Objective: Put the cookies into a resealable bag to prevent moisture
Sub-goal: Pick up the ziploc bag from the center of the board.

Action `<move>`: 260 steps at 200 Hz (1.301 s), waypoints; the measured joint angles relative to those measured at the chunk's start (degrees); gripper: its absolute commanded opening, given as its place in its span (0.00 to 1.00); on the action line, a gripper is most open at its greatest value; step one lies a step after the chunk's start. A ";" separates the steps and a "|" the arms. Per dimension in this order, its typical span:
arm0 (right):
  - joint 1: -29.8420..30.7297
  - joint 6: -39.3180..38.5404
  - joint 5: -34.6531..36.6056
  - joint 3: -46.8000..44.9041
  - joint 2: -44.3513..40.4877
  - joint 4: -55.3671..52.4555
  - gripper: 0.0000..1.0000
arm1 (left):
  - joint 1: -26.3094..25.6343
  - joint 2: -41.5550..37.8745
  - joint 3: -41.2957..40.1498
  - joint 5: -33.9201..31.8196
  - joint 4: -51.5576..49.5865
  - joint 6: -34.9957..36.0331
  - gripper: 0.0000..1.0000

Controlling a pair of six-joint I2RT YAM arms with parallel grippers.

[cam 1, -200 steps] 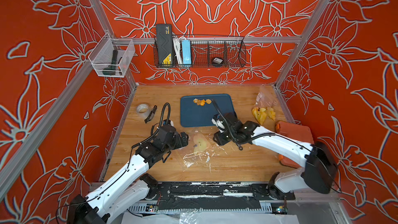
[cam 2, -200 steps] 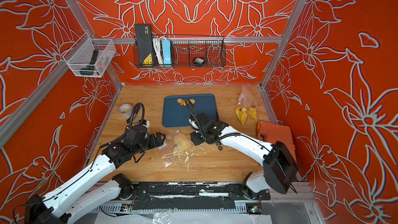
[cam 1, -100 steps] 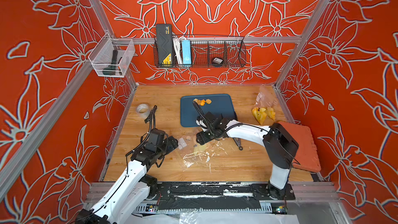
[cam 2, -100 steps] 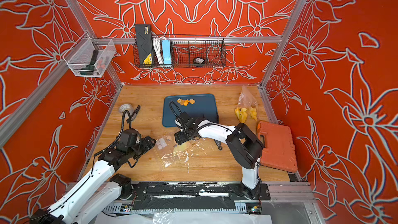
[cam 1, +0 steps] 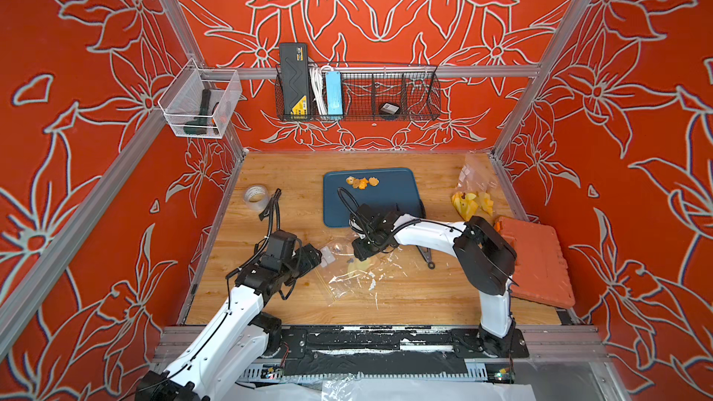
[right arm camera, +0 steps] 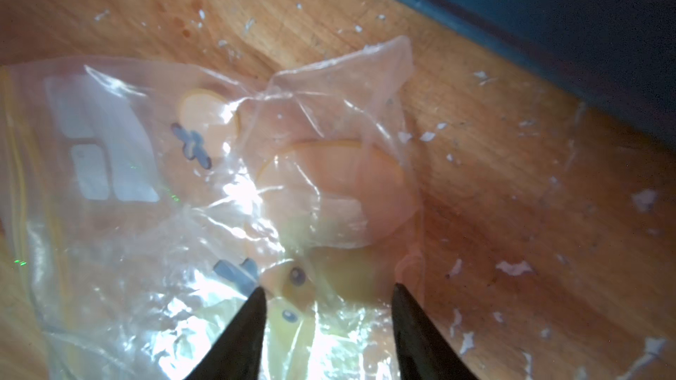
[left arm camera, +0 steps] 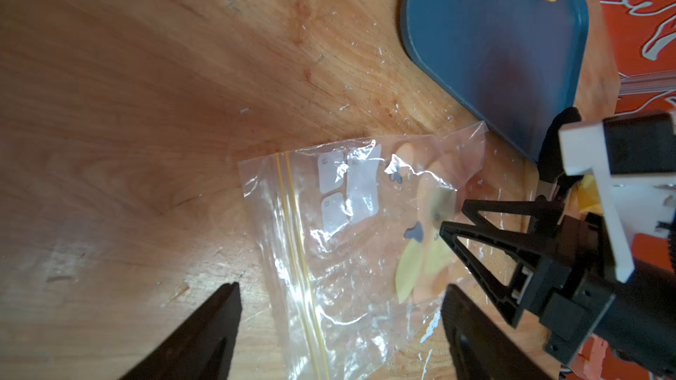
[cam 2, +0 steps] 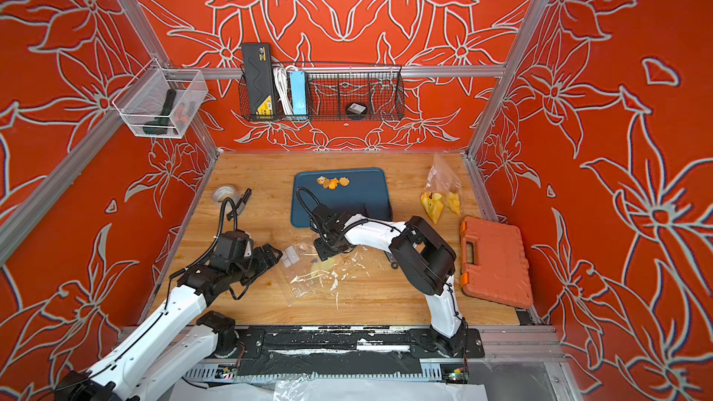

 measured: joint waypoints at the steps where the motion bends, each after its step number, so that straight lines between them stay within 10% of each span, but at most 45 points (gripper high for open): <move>1: 0.00 -0.02 0.04 -0.07 -0.02 -0.02 0.43 | 0.02 0.00 -0.04 0.07 0.07 -0.02 0.82; 75: -3.34 8.00 1.42 -15.61 -10.10 6.10 0.00 | 0.13 0.87 -2.34 3.37 2.99 0.31 0.53; 168: -7.56 17.53 -0.57 -29.55 -19.54 16.57 0.00 | -7.82 5.05 -8.39 3.82 7.78 -3.06 0.08; 260: -7.56 18.08 -0.66 -30.25 -20.06 17.11 0.00 | -11.02 12.66 -8.79 2.93 16.20 -3.67 0.00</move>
